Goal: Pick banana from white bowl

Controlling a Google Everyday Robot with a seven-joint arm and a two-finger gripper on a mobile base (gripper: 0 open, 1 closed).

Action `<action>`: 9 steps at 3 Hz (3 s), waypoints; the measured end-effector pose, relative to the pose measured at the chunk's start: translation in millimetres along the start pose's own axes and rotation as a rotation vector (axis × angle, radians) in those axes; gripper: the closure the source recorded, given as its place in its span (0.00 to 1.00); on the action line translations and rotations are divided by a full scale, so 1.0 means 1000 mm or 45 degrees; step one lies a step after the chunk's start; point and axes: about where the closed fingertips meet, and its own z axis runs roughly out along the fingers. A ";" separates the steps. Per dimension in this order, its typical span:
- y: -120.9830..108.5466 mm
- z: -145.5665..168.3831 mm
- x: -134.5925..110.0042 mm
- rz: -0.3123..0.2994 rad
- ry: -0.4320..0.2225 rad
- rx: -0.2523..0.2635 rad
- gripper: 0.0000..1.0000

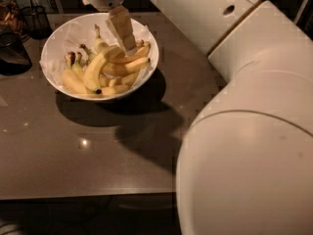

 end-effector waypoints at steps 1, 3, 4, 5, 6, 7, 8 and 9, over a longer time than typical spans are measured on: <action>-0.004 0.013 -0.007 -0.025 -0.002 -0.030 0.01; 0.002 0.039 -0.020 -0.041 -0.043 -0.101 0.17; 0.007 0.049 -0.026 -0.052 -0.061 -0.133 0.19; 0.011 0.060 -0.032 -0.057 -0.089 -0.158 0.20; 0.016 0.069 -0.035 -0.053 -0.109 -0.185 0.23; 0.024 0.077 -0.035 -0.037 -0.126 -0.212 0.20; 0.033 0.082 -0.032 -0.026 -0.121 -0.224 0.38; 0.038 0.079 -0.028 -0.003 -0.095 -0.215 0.62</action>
Offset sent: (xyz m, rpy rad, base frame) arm -0.0158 0.0040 -0.0401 -0.1068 0.1473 0.0181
